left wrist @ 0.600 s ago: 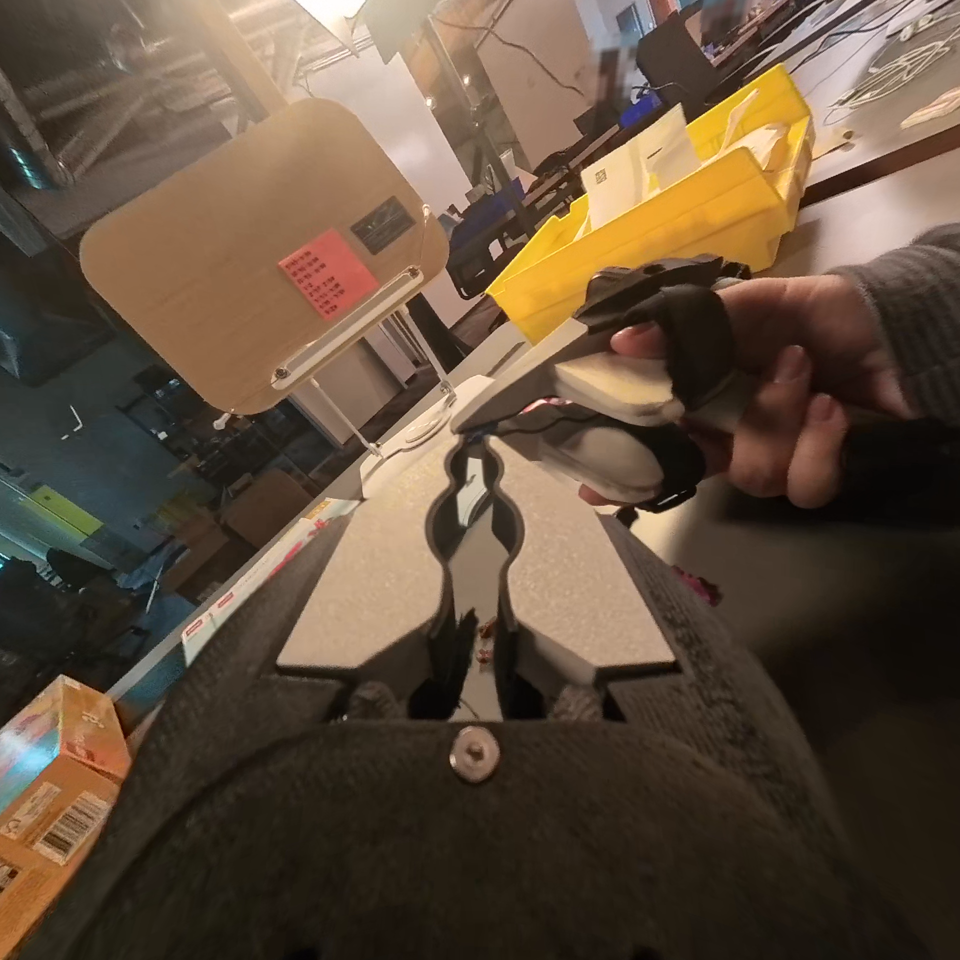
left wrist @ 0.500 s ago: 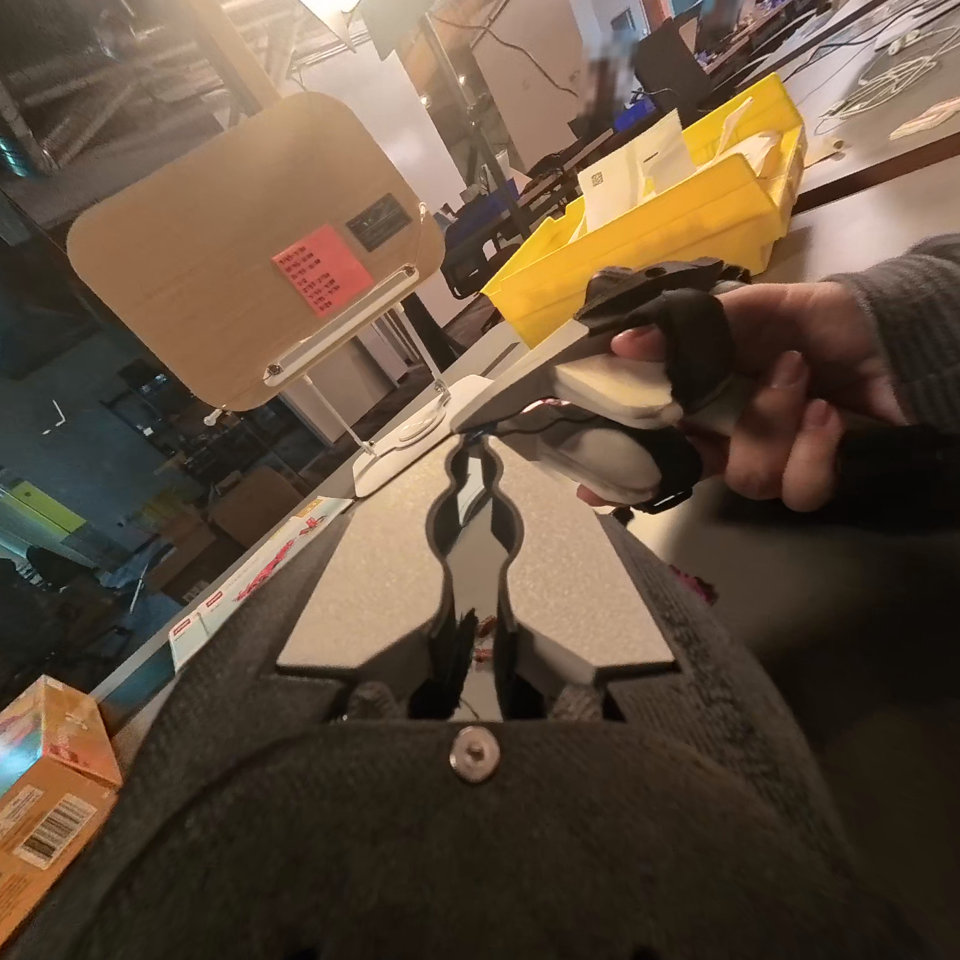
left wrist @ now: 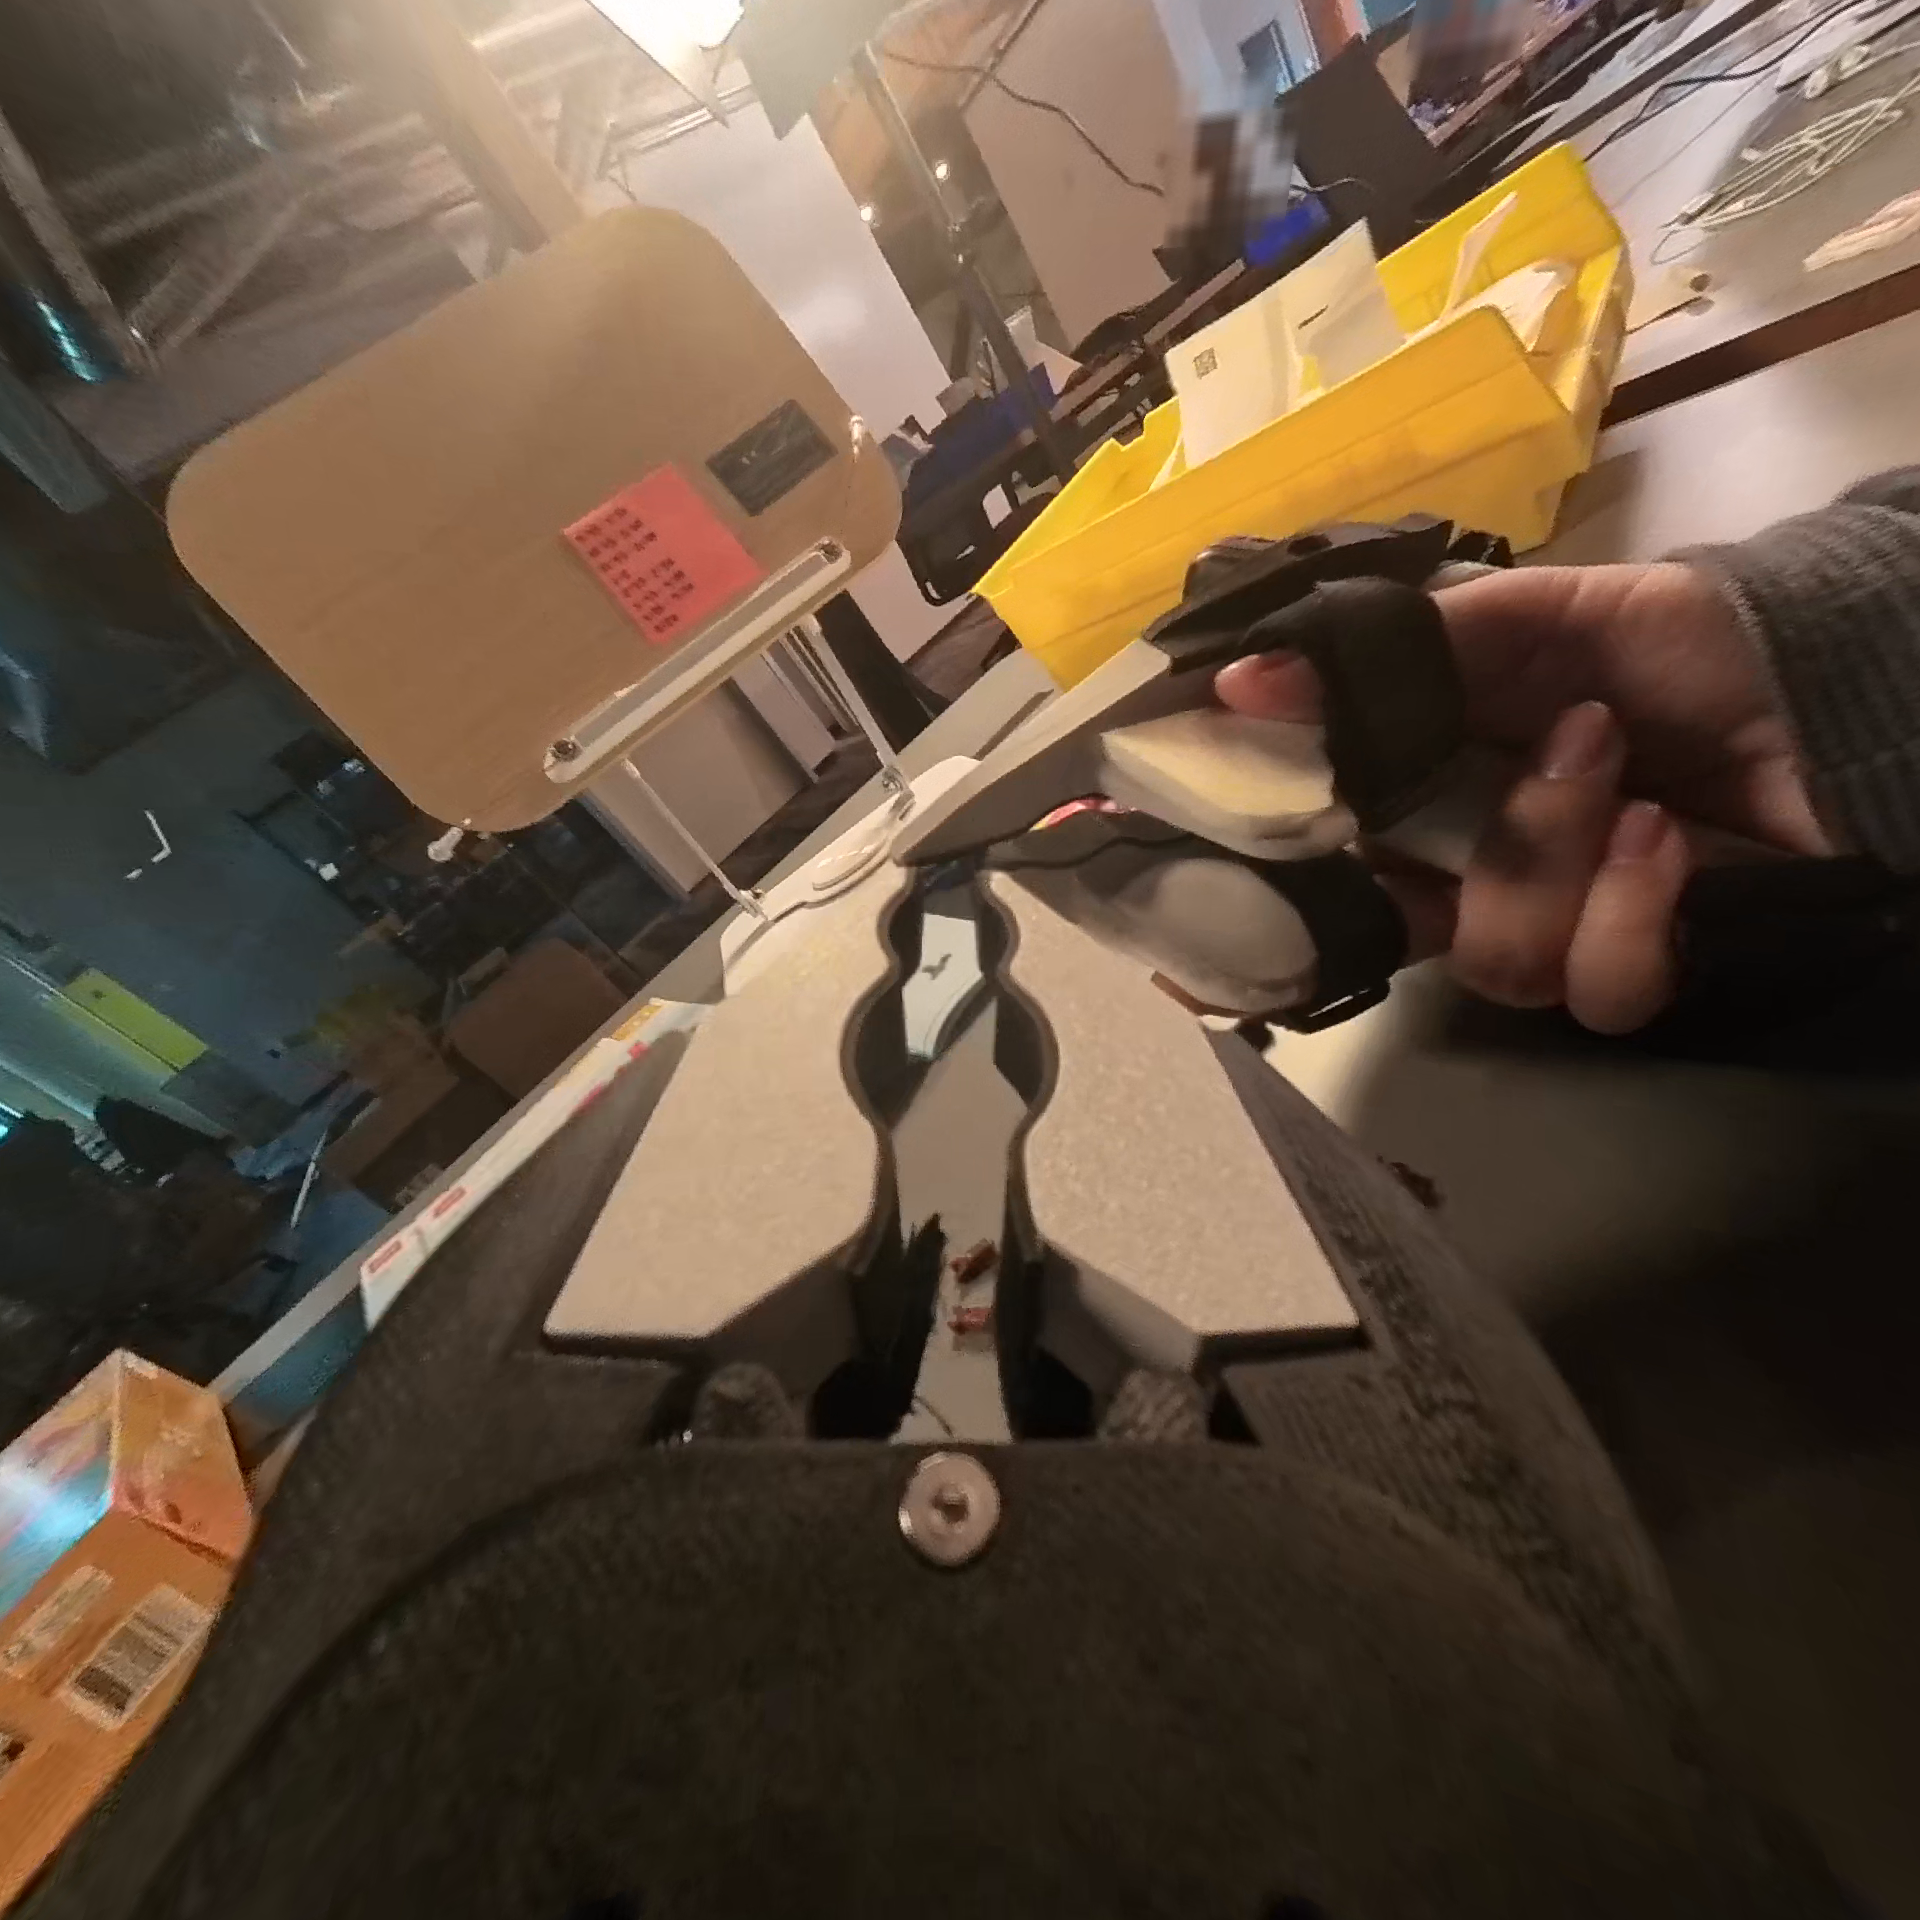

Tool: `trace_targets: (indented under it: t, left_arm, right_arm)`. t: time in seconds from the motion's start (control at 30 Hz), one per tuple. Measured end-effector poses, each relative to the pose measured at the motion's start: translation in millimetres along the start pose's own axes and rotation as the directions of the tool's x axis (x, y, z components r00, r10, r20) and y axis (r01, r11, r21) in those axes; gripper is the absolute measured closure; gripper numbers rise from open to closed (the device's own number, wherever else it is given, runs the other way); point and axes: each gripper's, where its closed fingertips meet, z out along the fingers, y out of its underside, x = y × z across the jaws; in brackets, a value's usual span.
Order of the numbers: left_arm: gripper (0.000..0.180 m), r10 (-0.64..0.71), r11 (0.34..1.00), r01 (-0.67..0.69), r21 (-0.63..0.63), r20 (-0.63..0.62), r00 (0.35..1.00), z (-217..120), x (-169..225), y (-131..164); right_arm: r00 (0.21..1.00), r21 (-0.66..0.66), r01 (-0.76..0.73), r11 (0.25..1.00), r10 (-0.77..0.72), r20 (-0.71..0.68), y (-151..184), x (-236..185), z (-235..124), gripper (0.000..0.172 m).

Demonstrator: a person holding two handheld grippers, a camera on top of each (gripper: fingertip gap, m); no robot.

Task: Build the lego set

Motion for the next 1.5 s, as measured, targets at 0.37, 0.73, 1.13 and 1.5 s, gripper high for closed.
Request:
trace_targets:
  t: [0.37,0.73,1.13,1.5]
  left_arm:
    - [0.175,-0.039,0.999,0.038,-0.012,-0.018,0.999,2,1,2]
    - [0.18,-0.043,0.999,0.042,-0.012,-0.045,0.998,2,4,2]
    - [0.176,-0.041,0.999,0.041,-0.007,-0.019,0.999,2,1,0]
    - [0.177,-0.121,0.992,0.12,0.044,0.016,0.992,-4,-15,-6]
  right_arm:
    - [0.999,0.018,0.033,0.999,-0.033,-0.028,-2,3,1,0.168]
    - [0.999,0.035,0.023,0.999,-0.021,-0.031,-4,6,2,0.168]
    - [1.0,0.022,0.007,1.0,-0.007,-0.02,0,5,3,0.168]
    - [0.999,0.009,0.031,0.999,-0.031,0.022,-4,-5,1,0.163]
